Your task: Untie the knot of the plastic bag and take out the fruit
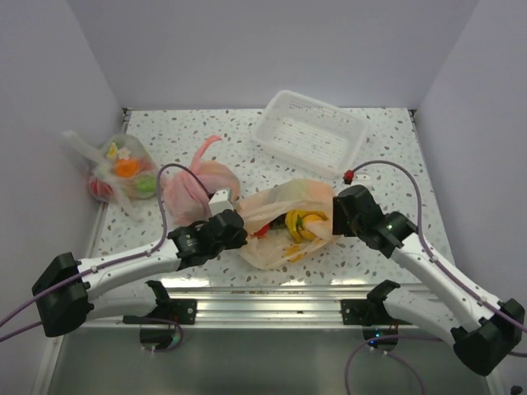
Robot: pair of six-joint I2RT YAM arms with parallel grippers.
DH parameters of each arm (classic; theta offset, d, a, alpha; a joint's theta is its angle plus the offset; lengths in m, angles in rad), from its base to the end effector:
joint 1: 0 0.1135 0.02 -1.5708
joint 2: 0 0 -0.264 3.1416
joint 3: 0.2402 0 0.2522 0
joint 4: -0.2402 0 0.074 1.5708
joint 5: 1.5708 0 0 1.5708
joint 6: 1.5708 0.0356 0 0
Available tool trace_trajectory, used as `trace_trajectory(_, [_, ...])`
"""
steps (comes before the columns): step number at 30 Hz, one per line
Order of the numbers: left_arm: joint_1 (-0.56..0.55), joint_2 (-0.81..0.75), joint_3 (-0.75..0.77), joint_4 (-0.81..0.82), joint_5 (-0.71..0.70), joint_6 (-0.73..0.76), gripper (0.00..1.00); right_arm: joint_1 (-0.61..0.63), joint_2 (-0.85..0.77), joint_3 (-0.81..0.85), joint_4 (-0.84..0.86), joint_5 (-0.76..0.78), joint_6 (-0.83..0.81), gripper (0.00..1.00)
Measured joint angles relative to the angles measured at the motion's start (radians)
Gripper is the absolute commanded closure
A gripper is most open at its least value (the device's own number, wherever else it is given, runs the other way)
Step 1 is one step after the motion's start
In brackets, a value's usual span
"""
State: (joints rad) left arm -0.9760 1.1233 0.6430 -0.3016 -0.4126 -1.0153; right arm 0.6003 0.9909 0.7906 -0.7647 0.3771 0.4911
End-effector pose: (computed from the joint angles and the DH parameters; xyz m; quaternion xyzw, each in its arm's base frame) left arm 0.1387 -0.1795 0.2164 -0.0965 0.9019 -0.2128 0.3633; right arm 0.1628 0.0956 0.2564 0.0047 0.9392 -0.0008 0.3433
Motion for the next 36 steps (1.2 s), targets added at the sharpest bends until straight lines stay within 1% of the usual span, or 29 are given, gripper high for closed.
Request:
trace_trajectory(2, [-0.001, -0.002, 0.000, 0.001, 0.000, 0.000, 0.99, 0.011, -0.063, 0.037, -0.020, -0.005, -0.020, 0.41])
trace_trajectory(4, [-0.001, -0.001, 0.000, 0.001, 0.000, 0.000, 0.99, 0.042, -0.071, 0.108, -0.034, -0.019, -0.042, 0.40])
trace_trajectory(6, [-0.001, 0.006, 0.000, 0.002, 0.000, 0.000, 0.99, 0.102, -0.055, 0.173, -0.019, -0.035, -0.060, 0.40])
trace_trajectory(9, [-0.003, 0.021, 0.000, 0.001, 0.001, 0.000, 0.99, 0.220, 0.008, 0.223, 0.021, -0.064, -0.078, 0.39])
trace_trajectory(11, [-0.007, 0.024, 0.000, 0.001, 0.001, 0.000, 0.99, 0.281, 0.082, 0.245, 0.036, -0.074, -0.089, 0.37])
trace_trajectory(13, [-0.008, 0.024, 0.000, 0.001, 0.000, 0.000, 0.99, 0.316, 0.169, 0.256, 0.055, -0.077, -0.099, 0.37])
trace_trajectory(17, [-0.009, 0.024, 0.000, -0.001, -0.003, 0.000, 0.99, 0.336, 0.283, 0.257, 0.077, -0.080, -0.103, 0.37])
trace_trajectory(20, [-0.009, 0.023, 0.000, -0.002, -0.006, 0.000, 0.99, 0.336, 0.320, 0.249, 0.085, -0.063, -0.093, 0.46])
trace_trajectory(21, [-0.009, 0.023, 0.000, -0.002, -0.007, 0.000, 0.99, 0.334, 0.326, 0.243, 0.080, -0.045, -0.082, 0.61])
trace_trajectory(23, [-0.009, 0.023, 0.000, -0.002, -0.008, 0.000, 0.99, 0.319, 0.332, 0.219, 0.060, -0.003, -0.044, 0.70])
trace_trajectory(24, [-0.009, 0.023, 0.000, -0.003, -0.008, 0.000, 0.99, 0.296, 0.329, 0.201, 0.046, 0.011, -0.024, 0.77])
trace_trajectory(28, [-0.009, 0.019, 0.000, -0.003, -0.011, 0.000, 0.99, 0.122, 0.254, 0.081, 0.018, 0.034, 0.044, 0.85])
trace_trajectory(30, [-0.009, 0.015, 0.000, -0.003, -0.011, 0.000, 0.98, 0.021, 0.184, 0.029, 0.011, 0.039, 0.070, 0.85])
trace_trajectory(32, [-0.009, 0.013, 0.000, -0.003, -0.011, 0.000, 0.98, -0.052, 0.119, -0.005, 0.019, 0.032, 0.094, 0.83])
trace_trajectory(34, [-0.010, 0.011, 0.000, -0.002, -0.011, 0.000, 0.98, -0.092, 0.080, -0.028, 0.037, 0.021, 0.113, 0.82])
trace_trajectory(36, [-0.013, 0.009, 0.000, -0.002, -0.011, 0.000, 0.98, -0.120, 0.076, -0.055, 0.076, -0.003, 0.128, 0.77])
